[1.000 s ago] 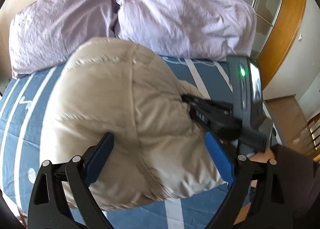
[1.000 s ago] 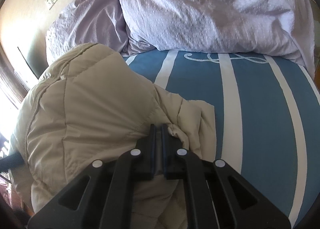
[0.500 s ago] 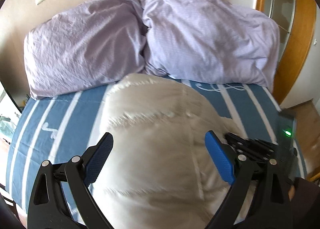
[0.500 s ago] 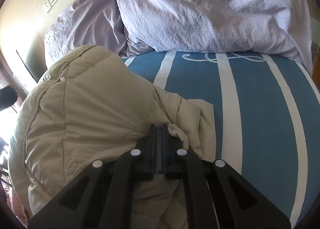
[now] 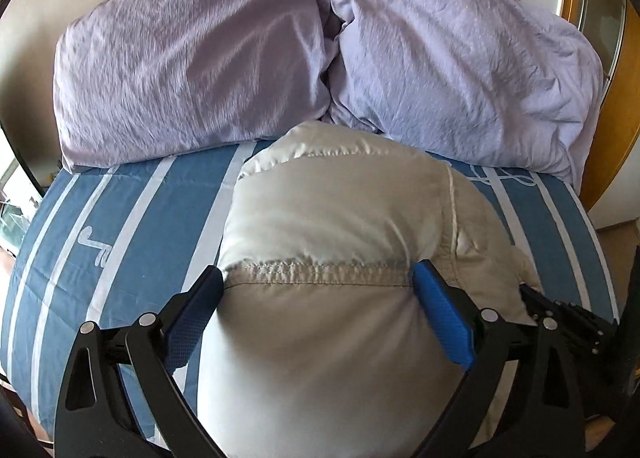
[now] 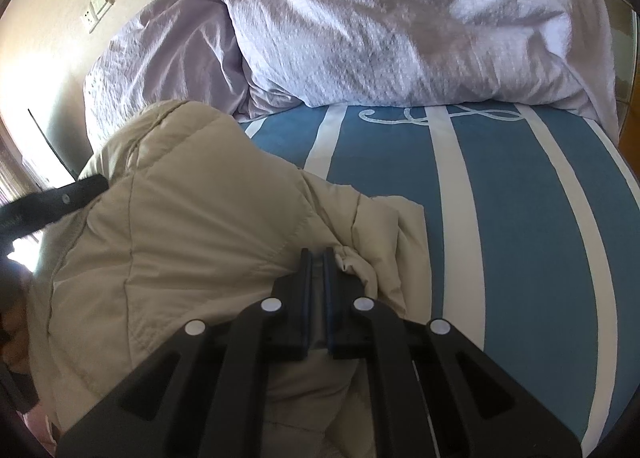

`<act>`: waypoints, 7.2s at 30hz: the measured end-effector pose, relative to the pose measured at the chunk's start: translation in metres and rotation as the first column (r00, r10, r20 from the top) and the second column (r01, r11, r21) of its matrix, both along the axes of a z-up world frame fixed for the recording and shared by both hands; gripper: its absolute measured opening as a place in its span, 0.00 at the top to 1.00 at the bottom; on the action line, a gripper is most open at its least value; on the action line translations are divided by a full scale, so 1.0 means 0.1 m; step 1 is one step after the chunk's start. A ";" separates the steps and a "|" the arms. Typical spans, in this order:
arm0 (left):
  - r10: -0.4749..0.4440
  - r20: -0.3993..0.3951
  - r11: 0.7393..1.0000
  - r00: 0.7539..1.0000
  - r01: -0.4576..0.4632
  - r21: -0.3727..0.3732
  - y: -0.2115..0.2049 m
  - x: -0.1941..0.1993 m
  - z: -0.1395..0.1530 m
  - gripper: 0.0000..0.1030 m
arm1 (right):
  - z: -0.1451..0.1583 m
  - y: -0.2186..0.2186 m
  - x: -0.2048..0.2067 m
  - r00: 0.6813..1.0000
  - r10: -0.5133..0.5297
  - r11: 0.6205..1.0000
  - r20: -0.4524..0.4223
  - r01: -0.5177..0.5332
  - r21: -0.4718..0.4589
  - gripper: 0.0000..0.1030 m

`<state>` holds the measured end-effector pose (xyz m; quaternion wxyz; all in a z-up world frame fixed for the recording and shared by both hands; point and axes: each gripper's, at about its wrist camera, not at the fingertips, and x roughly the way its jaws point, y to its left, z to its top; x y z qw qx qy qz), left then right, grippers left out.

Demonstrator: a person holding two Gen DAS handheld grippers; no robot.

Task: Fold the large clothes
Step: 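Hold the jacket edge with the right gripper while the left gripper presses the bundle, then grasp the jacket bundle with the left gripper while the right gripper holds its edge, then lift and roll the jacket bundle over with both grippers, then lower the rolled jacket bundle onto the bed with both grippers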

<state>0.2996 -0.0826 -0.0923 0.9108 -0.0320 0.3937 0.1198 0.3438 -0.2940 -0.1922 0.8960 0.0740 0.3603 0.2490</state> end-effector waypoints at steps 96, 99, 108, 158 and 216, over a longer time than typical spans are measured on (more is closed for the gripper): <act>-0.268 -0.119 0.892 0.956 0.200 -0.406 0.90 -0.01 -0.32 0.01 | -0.25 -0.24 0.16 0.839 0.090 0.939 -0.537 0.108 0.326 0.02; -0.270 -0.118 0.863 0.956 0.187 -0.469 0.94 0.03 -0.38 0.01 | -0.26 -0.24 0.16 0.838 0.094 0.932 -0.538 0.115 0.342 0.02; -0.260 -0.106 0.832 0.960 0.167 -0.530 1.00 0.07 -0.44 0.01 | -0.26 -0.22 0.16 0.838 0.102 0.933 -0.537 0.107 0.344 0.04; -0.095 0.020 0.994 0.995 0.096 -0.052 1.20 0.43 0.13 0.12 | 1.08 0.93 0.39 0.993 -0.029 0.996 -0.115 0.038 0.079 0.41; -0.109 0.072 0.992 0.991 0.104 0.064 0.99 0.62 -0.18 0.03 | 0.47 1.29 0.32 0.991 -0.115 0.987 0.071 0.122 -0.104 0.44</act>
